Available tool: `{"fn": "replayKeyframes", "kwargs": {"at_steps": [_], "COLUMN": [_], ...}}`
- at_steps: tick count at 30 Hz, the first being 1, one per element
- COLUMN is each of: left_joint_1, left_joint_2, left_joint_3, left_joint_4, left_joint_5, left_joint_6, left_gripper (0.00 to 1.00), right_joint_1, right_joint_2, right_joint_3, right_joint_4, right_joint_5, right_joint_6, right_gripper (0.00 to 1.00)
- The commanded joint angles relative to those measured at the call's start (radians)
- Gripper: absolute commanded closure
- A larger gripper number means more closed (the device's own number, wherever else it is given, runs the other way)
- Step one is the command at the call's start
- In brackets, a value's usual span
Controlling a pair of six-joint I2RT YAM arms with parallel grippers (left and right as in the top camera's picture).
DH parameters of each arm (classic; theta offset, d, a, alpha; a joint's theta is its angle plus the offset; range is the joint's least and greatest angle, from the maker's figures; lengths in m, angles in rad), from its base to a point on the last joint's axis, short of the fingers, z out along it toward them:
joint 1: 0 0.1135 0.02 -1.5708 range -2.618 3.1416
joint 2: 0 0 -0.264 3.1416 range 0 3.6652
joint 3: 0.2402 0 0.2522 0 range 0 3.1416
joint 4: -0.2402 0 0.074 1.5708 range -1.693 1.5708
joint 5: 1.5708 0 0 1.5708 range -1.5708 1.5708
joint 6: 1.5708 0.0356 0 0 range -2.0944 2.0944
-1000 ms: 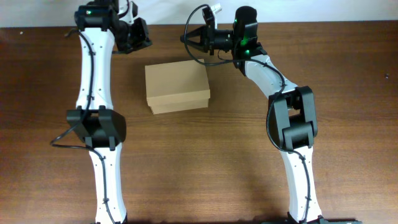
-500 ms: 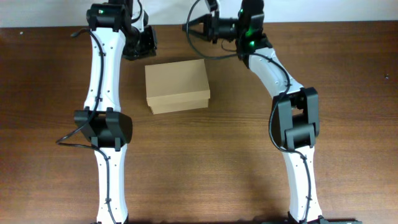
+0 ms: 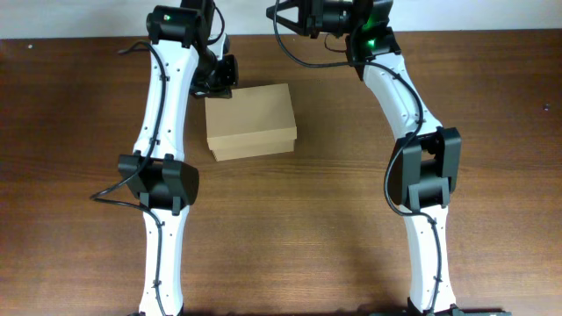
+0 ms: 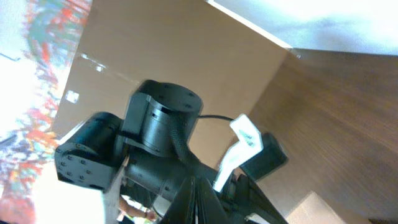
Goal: Pack container
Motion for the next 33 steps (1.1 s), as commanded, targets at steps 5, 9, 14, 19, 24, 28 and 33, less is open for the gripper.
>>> {"fn": "replayKeyframes", "kwargs": {"at_steps": [5, 9, 14, 19, 24, 28, 33], "left_joint_1": [0.006, 0.006, 0.006, 0.007, 0.007, 0.007, 0.007], "left_joint_2": [0.007, 0.007, 0.007, 0.007, 0.007, 0.007, 0.007], "left_joint_3": [0.03, 0.03, 0.03, 0.03, 0.03, 0.03, 0.03], "left_joint_4": [0.023, 0.032, 0.044, 0.045, 0.046, 0.047, 0.047], "left_joint_5": [-0.016, -0.016, -0.016, -0.016, -0.016, -0.016, -0.015], "left_joint_6": [0.022, 0.022, 0.022, 0.022, 0.022, 0.022, 0.021], "left_gripper": [0.98, 0.98, 0.98, 0.98, 0.98, 0.98, 0.98], "right_joint_1": [-0.006, -0.008, -0.008, -0.043, -0.092, -0.151, -0.248], "right_joint_2": [0.004, 0.004, 0.002, 0.002, 0.002, 0.002, 0.0], "right_joint_3": [0.125, 0.227, 0.402, 0.551, 0.654, 0.709, 0.718], "right_joint_4": [0.27, 0.101, -0.202, -0.503, -0.514, -0.513, -0.515], "right_joint_5": [0.118, 0.058, -0.006, -0.033, -0.048, -0.049, -0.046], "right_joint_6": [0.43, 0.25, -0.091, -0.32, -0.332, -0.348, -0.352], "right_gripper": [0.96, 0.96, 0.96, 0.96, 0.96, 0.96, 0.96]}}
